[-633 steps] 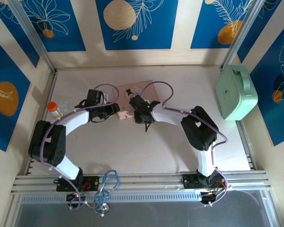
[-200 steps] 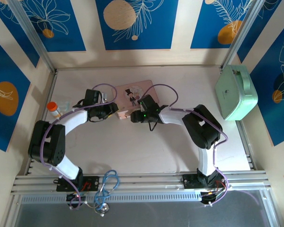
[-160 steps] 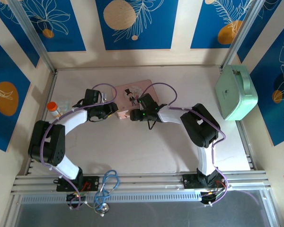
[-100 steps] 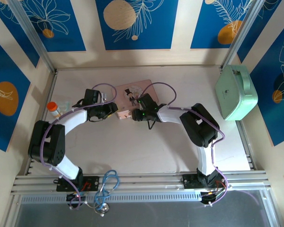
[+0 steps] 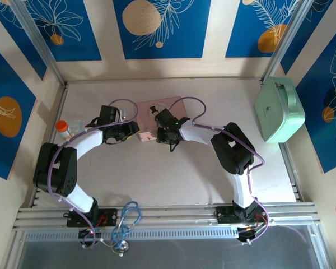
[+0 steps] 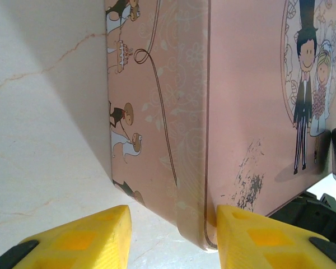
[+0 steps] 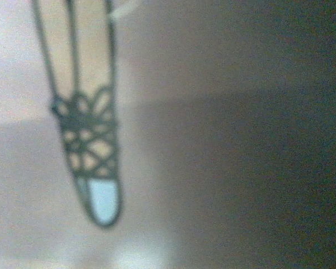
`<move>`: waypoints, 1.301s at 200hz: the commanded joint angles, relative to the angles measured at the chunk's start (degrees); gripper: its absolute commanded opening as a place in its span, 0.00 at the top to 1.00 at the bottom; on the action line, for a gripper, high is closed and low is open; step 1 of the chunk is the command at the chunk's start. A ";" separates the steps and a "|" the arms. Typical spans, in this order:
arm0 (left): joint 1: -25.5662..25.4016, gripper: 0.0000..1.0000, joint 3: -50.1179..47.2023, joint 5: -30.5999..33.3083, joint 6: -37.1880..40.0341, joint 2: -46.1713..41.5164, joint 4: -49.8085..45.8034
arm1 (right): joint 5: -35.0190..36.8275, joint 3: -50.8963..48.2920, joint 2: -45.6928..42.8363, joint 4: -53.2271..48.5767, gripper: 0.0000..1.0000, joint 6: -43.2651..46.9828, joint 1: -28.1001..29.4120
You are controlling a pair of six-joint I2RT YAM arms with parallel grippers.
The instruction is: Unlock the padlock with the key
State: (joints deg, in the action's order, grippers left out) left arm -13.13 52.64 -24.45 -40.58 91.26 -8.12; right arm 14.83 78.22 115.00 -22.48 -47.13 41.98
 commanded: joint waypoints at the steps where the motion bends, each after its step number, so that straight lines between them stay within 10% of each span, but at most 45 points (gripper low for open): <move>1: 1.51 0.58 -0.70 0.72 1.10 0.32 -1.54 | -4.13 -0.30 2.55 -10.46 0.83 -8.55 -0.82; 27: 1.56 0.58 -0.69 0.65 1.55 0.23 -1.81 | -8.13 -1.01 3.72 -10.85 0.80 -12.99 -0.78; 105: 1.70 0.58 -0.13 0.02 1.49 0.14 -2.01 | -1.80 -10.03 -7.73 1.07 0.32 -2.16 0.74; 260: 1.85 0.58 0.53 -0.58 1.37 0.62 -2.16 | 0.72 -18.93 -9.84 24.06 0.39 17.81 -0.05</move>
State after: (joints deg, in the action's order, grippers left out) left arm -12.49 52.64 -25.08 -40.01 91.26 -8.19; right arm 17.37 57.17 103.68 -1.37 -32.91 41.89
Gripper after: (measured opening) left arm 0.420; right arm 0.613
